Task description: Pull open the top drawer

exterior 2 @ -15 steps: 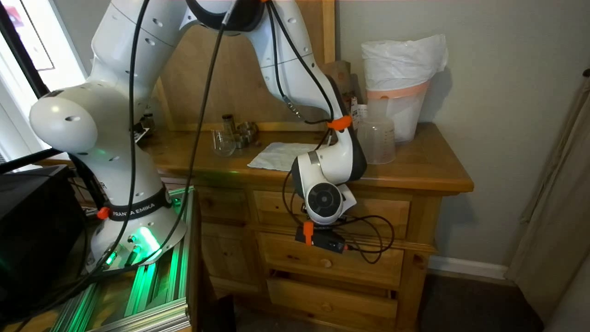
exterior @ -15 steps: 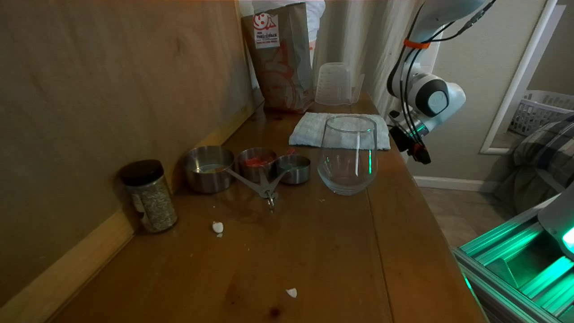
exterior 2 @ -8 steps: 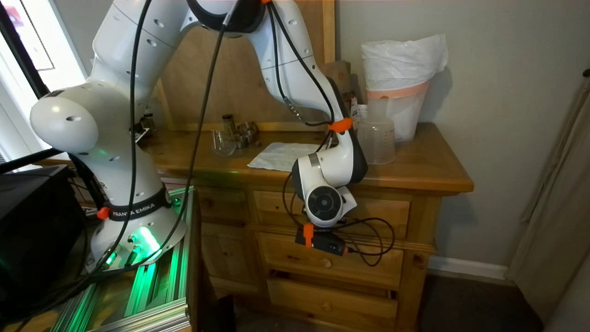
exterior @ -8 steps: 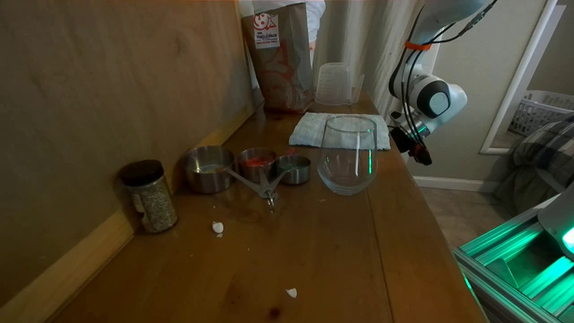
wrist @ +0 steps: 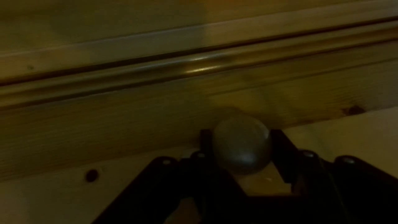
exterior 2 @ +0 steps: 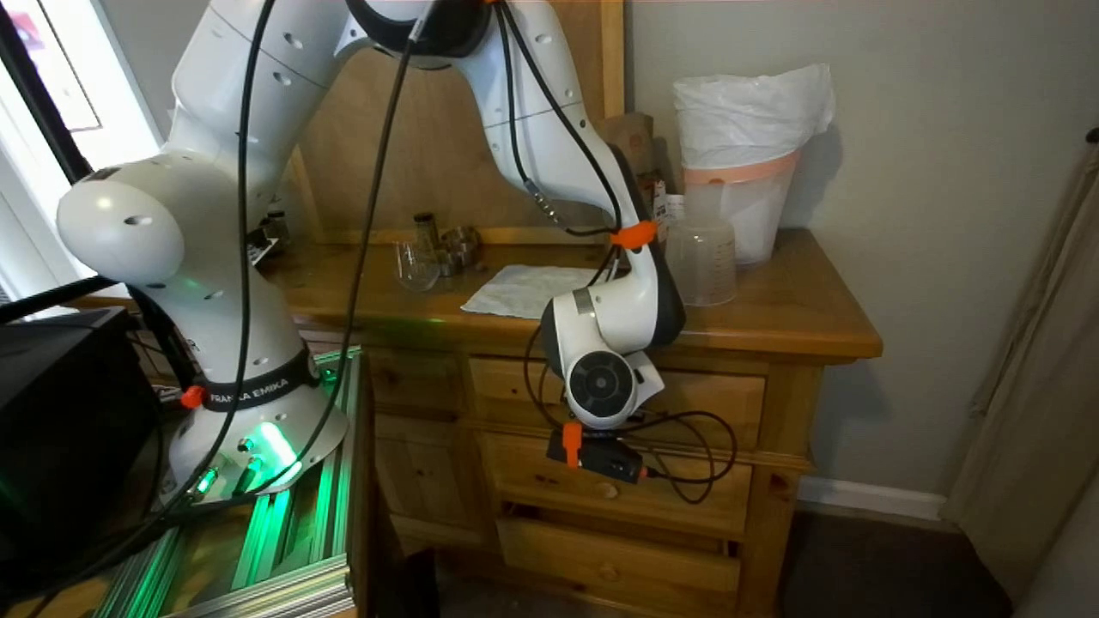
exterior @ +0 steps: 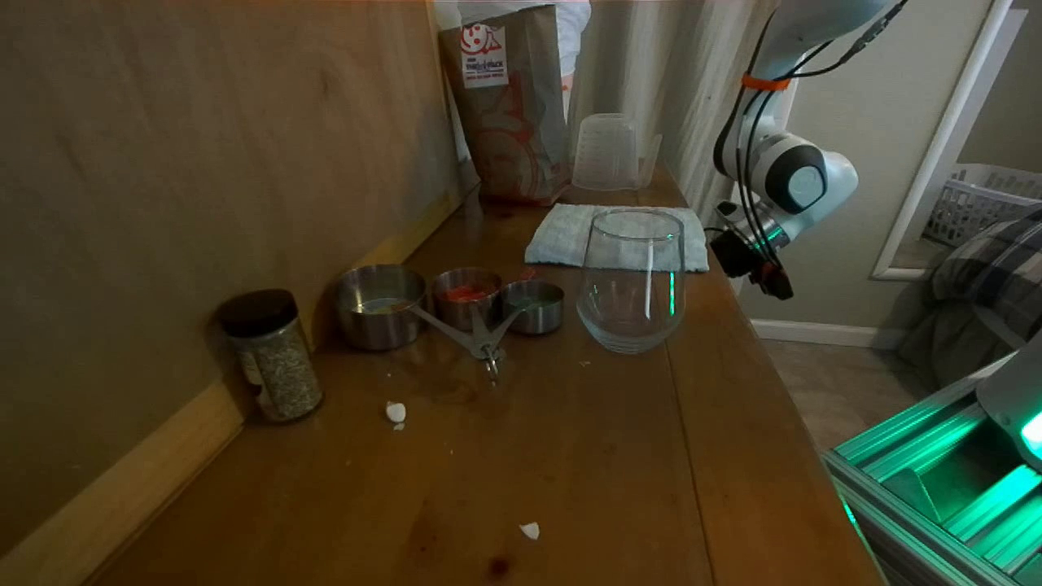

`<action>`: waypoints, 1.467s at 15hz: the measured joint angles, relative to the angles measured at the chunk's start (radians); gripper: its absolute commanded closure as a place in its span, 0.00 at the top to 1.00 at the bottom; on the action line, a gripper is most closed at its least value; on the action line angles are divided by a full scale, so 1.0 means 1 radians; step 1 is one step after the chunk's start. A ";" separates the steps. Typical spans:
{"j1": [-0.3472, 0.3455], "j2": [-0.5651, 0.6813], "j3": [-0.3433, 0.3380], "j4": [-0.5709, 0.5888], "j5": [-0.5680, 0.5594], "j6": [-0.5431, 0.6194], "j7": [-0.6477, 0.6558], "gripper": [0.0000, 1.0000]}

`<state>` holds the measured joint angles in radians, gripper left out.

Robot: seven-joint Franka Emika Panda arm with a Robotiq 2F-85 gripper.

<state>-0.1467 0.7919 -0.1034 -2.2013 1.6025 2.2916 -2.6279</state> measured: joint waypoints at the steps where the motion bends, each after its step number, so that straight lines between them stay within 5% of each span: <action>1: 0.000 -0.003 -0.009 -0.007 0.000 -0.004 -0.006 0.25; 13: -0.011 -0.042 -0.149 -0.105 -0.021 -0.036 -0.089 0.25; 22: -0.015 -0.046 -0.179 -0.115 -0.053 -0.036 -0.089 0.25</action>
<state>-0.1619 0.7458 -0.2824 -2.3159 1.5497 2.2554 -2.7166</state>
